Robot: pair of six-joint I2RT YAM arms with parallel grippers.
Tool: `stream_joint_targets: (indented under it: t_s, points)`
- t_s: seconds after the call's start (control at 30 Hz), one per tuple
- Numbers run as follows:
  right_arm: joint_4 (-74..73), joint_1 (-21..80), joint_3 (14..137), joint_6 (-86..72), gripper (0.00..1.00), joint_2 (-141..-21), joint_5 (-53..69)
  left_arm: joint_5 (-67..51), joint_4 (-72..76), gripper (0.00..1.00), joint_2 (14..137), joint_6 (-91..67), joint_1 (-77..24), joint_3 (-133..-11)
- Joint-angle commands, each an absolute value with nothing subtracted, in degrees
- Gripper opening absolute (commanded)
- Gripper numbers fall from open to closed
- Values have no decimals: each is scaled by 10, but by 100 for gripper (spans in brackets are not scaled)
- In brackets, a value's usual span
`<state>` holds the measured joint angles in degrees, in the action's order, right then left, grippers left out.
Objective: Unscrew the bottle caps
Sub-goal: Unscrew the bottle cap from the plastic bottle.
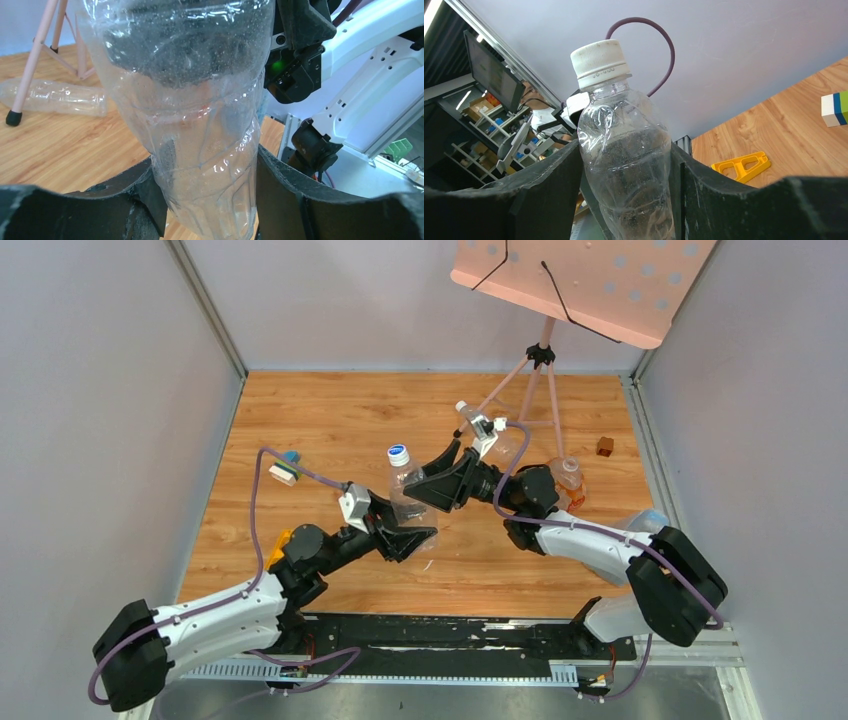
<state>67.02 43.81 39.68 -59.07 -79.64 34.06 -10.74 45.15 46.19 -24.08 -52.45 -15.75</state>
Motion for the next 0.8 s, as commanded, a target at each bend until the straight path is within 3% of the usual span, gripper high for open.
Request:
stream_joint_targets:
  t_s: [0.0, 0.1, 0.33, 0.6, 0.67, 0.77]
  points:
    - [666, 440, 401, -588, 58, -789, 354, -79, 390, 39, 449, -201, -525, -183]
    - [572, 431, 403, -551, 76, -760, 337, -86, 306, 36, 434, -171, -524, -211]
    - [220, 399, 463, -387, 84, -650, 266, -93, 28, 34, 409, -83, -525, -301]
    - [71, 398, 508, -329, 80, -626, 265, -130, -122, 34, 491, -37, -525, -400]
    - [69, 398, 504, -332, 76, -624, 249, -145, -136, 34, 513, -31, -525, -414]
    - [66, 398, 503, -331, 59, -625, 246, -153, -137, 34, 530, -32, -525, -420]
